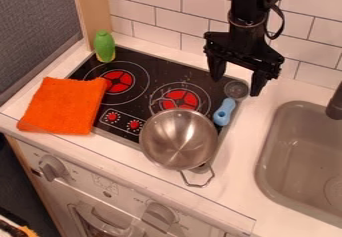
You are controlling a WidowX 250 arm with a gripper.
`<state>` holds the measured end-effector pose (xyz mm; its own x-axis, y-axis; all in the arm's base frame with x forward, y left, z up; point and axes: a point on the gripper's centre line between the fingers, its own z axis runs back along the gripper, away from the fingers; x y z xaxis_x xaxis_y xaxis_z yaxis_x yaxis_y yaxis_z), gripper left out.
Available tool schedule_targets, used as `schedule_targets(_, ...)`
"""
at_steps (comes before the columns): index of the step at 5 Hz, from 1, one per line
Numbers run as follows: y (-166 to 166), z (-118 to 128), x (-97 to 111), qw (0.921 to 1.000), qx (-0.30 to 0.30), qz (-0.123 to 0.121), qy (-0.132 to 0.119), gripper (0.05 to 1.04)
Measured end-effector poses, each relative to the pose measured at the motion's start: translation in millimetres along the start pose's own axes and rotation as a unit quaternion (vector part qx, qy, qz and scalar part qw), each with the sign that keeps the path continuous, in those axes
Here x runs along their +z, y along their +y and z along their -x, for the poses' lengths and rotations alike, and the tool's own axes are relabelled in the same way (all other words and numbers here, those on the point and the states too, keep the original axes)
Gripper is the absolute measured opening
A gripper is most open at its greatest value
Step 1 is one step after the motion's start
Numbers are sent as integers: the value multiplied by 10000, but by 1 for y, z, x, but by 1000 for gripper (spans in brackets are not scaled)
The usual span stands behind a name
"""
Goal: Move green bottle to the top of right side of the burner
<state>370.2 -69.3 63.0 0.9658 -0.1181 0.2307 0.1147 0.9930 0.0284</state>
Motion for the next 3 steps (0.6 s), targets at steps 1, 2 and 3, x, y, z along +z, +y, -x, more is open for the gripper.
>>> schedule_targets(1,0,5,-9,9999,-2,7,163,1000)
schedule_targets(2,42,15,-13,9973,585,27,448,1000)
schedule_targets(3,100,27,1,9901,1325,-75,446,1000)
